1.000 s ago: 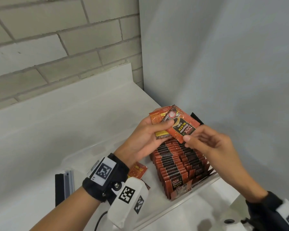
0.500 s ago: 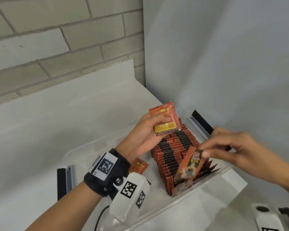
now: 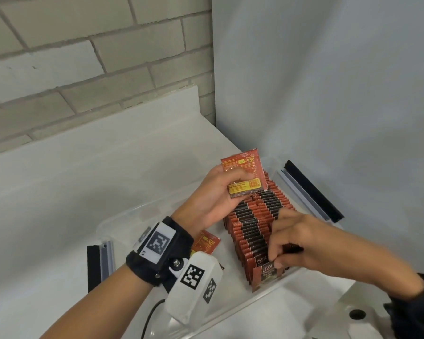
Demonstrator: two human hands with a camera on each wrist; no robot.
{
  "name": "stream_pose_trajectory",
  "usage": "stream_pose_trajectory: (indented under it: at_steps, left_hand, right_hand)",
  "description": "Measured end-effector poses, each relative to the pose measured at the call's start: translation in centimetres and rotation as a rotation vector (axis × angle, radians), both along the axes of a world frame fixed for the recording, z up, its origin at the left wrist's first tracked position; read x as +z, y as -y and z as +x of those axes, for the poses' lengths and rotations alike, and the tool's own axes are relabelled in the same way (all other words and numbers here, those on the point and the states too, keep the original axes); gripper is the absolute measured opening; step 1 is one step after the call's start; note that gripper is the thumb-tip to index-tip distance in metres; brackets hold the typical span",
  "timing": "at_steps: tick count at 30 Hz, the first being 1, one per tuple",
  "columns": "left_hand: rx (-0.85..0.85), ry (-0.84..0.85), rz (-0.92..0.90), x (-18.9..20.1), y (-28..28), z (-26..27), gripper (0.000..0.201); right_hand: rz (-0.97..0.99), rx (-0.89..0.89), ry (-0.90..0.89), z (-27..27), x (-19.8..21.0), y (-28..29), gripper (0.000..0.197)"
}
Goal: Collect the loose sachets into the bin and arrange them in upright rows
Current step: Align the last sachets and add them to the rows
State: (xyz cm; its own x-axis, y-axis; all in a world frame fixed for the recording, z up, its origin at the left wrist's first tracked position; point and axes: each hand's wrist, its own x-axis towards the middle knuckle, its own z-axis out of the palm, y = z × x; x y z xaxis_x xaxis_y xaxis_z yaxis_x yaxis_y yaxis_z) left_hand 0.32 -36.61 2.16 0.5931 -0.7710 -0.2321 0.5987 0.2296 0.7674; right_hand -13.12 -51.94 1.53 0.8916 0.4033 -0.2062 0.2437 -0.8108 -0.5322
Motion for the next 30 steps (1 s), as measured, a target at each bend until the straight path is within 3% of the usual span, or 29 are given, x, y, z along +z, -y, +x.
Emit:
stream_pose_trajectory:
  at_steps: [4,21,27,30]
  left_hand:
    - [-0.008,0.016,0.017,-0.1,0.0,-0.1,0.014]
    - [-0.034,0.042,0.056,-0.1,0.1,-0.2,0.016]
    - [-0.054,0.085,0.090,-0.4,0.1,-0.1,0.037]
    - [-0.085,0.108,0.087,-0.5,0.1,-0.1,0.037]
  right_hand:
    - [0.010,-0.009,-0.050,0.1,0.2,0.0,0.018]
    - [0.036,0.074,-0.071,0.6,0.0,0.4,0.005]
    - [0.134,-0.071,-0.144,0.6,1.1,0.4,0.015]
    - [0.337,-0.306,0.070,0.5,1.3,0.1,0.025]
